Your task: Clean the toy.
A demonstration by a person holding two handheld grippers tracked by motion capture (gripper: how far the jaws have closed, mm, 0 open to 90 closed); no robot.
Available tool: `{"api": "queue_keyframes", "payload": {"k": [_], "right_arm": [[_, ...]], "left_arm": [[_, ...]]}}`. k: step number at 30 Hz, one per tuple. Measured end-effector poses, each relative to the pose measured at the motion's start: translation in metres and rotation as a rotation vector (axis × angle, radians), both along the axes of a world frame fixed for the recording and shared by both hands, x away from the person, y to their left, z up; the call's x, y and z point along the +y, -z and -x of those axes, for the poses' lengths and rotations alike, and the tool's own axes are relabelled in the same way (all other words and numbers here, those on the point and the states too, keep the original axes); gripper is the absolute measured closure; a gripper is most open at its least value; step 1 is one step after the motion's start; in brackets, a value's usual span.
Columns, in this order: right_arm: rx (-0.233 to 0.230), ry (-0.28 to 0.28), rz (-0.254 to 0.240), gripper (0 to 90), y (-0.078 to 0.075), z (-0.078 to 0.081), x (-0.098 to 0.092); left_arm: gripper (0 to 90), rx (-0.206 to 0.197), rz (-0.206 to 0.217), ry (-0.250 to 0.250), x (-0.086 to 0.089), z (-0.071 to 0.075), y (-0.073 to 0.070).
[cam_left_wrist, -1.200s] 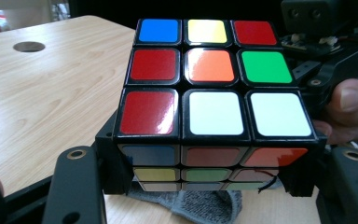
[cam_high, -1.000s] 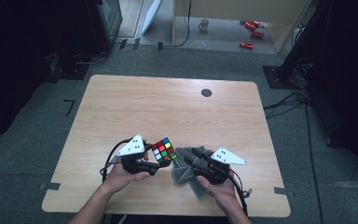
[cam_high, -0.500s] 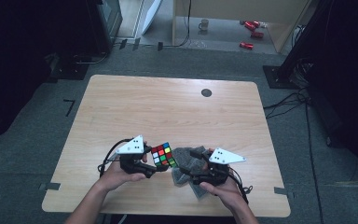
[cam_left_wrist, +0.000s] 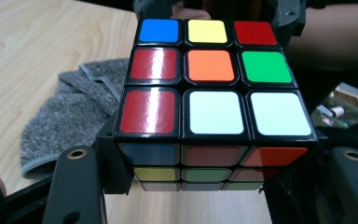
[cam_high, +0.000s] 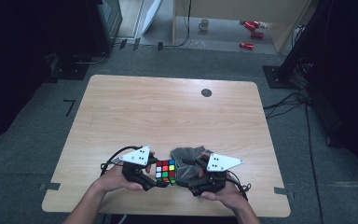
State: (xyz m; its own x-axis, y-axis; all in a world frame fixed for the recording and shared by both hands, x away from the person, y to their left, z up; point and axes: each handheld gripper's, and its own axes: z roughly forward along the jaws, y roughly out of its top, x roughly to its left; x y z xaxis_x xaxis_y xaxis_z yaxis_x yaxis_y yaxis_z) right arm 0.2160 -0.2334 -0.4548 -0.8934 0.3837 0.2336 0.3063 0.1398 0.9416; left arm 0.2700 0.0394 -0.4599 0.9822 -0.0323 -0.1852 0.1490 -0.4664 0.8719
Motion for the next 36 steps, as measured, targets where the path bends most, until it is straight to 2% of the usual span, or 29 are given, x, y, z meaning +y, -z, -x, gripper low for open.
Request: {"api": "queue_keyframes", "payload": {"k": [4,10,14,19,30,36], "right_arm": [[0.0,-0.018,0.005,25.2,0.0023,0.0,0.0028],[0.011,-0.068,0.01,28.7,0.0058,0.001,0.0083],[0.003,-0.09,0.01,30.9,0.0067,0.0017,0.0101],[-0.008,-0.1,0.001,33.0,0.0064,0.0025,0.0085],[-0.046,-0.097,-0.006,33.9,0.0042,0.0043,0.006],[-0.048,-0.096,-0.007,34.0,0.004,0.0038,0.0032]], "left_arm": [[35.0,0.001,-0.02,0.022,-0.0034,0.0019,0.0012],[35.0,0.009,-0.019,0.043,-0.0075,0.0043,0.0009],[35.0,0.014,-0.025,0.058,-0.0094,0.0052,0.0017],[34.9,0.036,-0.013,0.07,-0.0093,0.0044,0.0014],[34.6,0.025,0.001,0.059,-0.0104,0.0055,-0.0007],[33.8,0.013,-0.005,0.045,-0.0091,0.0058,-0.0026]]}}
